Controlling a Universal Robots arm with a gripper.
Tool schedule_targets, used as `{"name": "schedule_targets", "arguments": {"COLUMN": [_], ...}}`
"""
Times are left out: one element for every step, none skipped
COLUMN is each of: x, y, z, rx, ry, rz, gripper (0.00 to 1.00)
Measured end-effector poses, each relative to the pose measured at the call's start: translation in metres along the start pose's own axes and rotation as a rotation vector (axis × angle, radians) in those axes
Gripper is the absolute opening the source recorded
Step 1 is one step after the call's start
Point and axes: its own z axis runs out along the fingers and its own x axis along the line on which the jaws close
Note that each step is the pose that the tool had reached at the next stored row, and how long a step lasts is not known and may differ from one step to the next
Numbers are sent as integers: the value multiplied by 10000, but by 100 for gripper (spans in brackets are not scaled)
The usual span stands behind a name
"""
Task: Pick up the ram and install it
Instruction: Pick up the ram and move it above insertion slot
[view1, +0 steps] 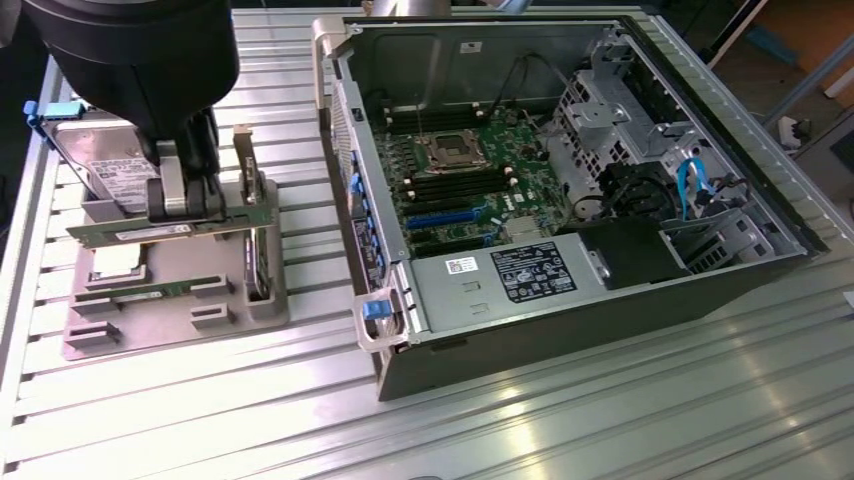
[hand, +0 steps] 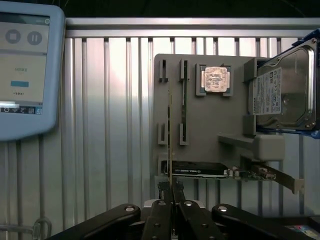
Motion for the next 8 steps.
{"name": "schedule_targets", "arguments": {"x": [0,0,-1,-1,-1,-2,-2,-2], "y": [-16,-32,-46,-62,-78,-110,-128,-143], "z": [-1,-2,-2,-2,-3,-5,-6,-6], "rx": [0,0,1,0,1,0,0,1], "ry": [0,1,0,0,-1,0,0,-1], "rz": [0,0,0,0,1,0,1,0], "gripper": [12,12,12,12,12,12,12,12]}}
